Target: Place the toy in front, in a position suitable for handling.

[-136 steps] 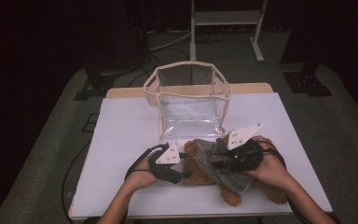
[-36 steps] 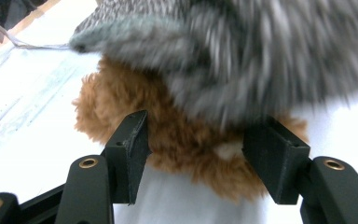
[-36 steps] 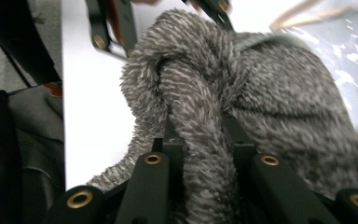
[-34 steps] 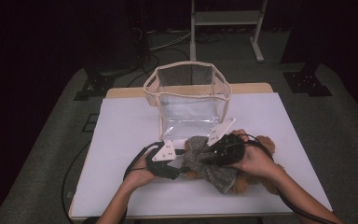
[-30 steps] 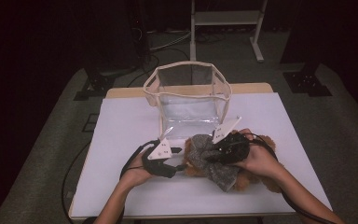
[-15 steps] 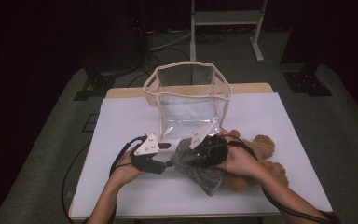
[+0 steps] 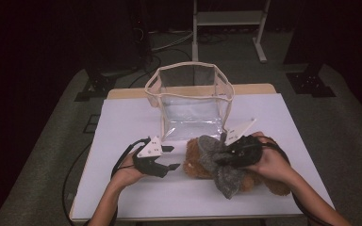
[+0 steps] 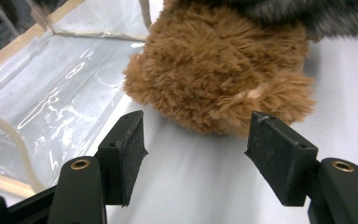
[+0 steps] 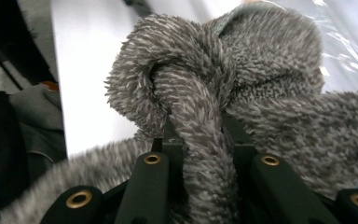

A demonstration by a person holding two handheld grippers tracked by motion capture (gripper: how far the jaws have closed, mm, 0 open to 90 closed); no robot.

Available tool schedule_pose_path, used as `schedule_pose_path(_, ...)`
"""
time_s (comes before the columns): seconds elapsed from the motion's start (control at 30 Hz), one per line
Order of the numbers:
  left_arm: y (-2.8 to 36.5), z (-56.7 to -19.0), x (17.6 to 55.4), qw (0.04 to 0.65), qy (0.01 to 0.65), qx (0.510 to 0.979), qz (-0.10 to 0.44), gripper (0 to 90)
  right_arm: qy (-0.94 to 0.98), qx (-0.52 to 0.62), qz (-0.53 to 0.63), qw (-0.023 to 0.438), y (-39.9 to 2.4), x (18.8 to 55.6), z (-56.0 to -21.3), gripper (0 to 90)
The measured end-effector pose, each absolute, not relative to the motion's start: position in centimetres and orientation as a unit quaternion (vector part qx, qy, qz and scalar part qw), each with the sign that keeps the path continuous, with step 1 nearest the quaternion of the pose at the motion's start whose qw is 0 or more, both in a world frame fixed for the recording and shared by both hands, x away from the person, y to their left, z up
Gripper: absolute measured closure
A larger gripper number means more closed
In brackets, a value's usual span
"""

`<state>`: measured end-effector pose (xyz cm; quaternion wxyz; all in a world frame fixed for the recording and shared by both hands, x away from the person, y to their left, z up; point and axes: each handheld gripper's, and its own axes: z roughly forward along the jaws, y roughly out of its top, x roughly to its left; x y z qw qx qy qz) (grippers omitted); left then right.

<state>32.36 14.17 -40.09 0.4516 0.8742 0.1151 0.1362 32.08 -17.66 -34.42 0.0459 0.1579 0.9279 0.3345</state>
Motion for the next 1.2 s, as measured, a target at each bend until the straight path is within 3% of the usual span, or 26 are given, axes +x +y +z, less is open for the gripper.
schedule_pose_path(0.23,13.5,-40.0,32.2,0.453,0.105,0.876,0.131,35.8,0.913,0.198,0.352,0.061,-21.0,32.7,-33.6,74.2)
schedule_pose_path(0.47,12.4,-39.4,32.1,0.468,0.085,0.871,0.126,34.5,0.919,0.179,0.351,0.033,-19.2,32.5,-35.7,74.1)
schedule_pose_path(0.7,9.0,-38.6,32.4,0.47,0.042,0.874,0.118,29.8,0.92,0.163,0.355,0.027,-19.0,30.9,-36.1,73.9)
schedule_pose_path(0.87,7.0,-39.3,32.4,0.437,0.025,0.89,0.126,28.2,0.907,0.188,0.375,0.036,-21.7,30.4,-35.1,73.9)
schedule_pose_path(1.2,7.2,-39.5,32.4,0.441,0.03,0.889,0.121,28.3,0.882,0.255,0.386,0.089,-29.8,28.7,-31.9,73.6)
